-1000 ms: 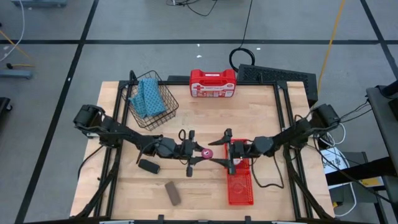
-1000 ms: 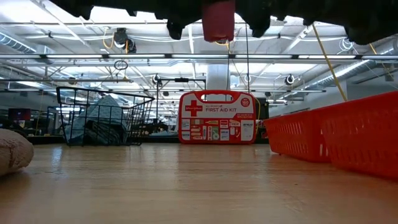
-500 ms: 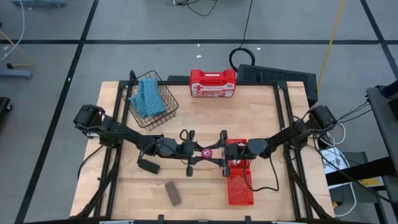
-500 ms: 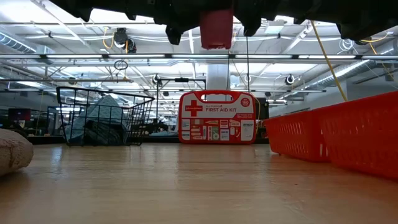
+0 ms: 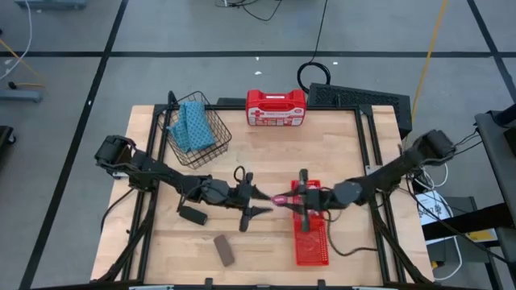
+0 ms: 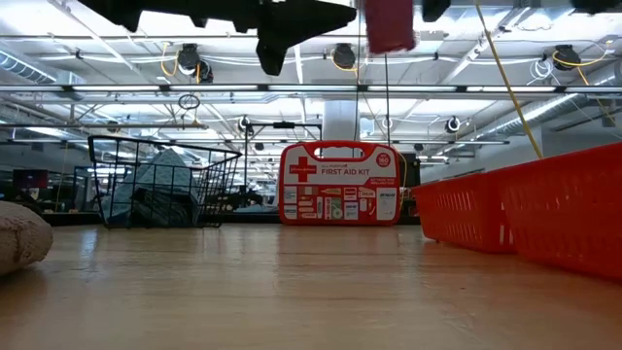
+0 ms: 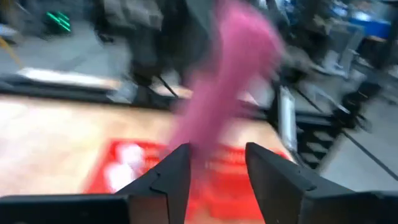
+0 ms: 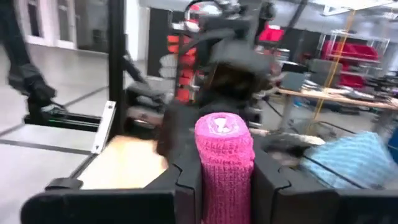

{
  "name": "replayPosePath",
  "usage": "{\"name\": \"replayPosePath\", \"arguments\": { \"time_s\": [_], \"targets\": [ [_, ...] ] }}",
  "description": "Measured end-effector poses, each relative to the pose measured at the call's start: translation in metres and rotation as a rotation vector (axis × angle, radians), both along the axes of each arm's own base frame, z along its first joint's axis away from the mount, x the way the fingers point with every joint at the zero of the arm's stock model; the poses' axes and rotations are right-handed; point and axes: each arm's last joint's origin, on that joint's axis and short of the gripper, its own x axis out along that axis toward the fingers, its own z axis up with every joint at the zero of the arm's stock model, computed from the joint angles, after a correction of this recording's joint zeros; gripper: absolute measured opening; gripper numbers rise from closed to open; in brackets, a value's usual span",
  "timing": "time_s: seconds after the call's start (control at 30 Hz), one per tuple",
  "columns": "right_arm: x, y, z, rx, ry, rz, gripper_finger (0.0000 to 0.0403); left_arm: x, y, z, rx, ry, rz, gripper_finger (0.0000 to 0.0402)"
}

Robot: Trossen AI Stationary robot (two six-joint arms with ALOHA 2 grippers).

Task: Pick & Place Medicine items
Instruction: Put the pink bandage into the bottom red basket

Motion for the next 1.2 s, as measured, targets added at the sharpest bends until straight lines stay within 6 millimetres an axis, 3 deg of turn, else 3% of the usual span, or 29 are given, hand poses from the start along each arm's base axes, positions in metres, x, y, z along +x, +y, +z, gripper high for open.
{"name": "replayPosePath", "arguments": {
  "time_s": [0.1,0.3,0.67,0.97,1.2],
  "targets": [
    [-0.019,0.008,0.013,0.034,0.023,0.014,0.0061,-0.002,-0.004,-0.004,0.008,0.029,-0.029,0.0173],
    [-0.055,0.033,0.022,0.322,0.147,0.178,0.0061,-0.001,-0.002,-0.005,0.013,0.039,-0.016,0.0186],
    [-0.092,0.093,-0.017,0.640,0.259,0.006,0.0061,0.001,0.006,-0.006,0.017,0.046,0.011,0.0176],
    [-0.094,0.114,-0.059,0.872,0.250,-0.141,0.0061,0.002,0.010,-0.006,0.017,0.046,0.022,0.0153],
    [-0.092,0.116,-0.064,0.939,0.326,-0.089,0.0067,0.002,0.011,-0.006,0.019,0.051,0.025,0.0148]
  ]
}}
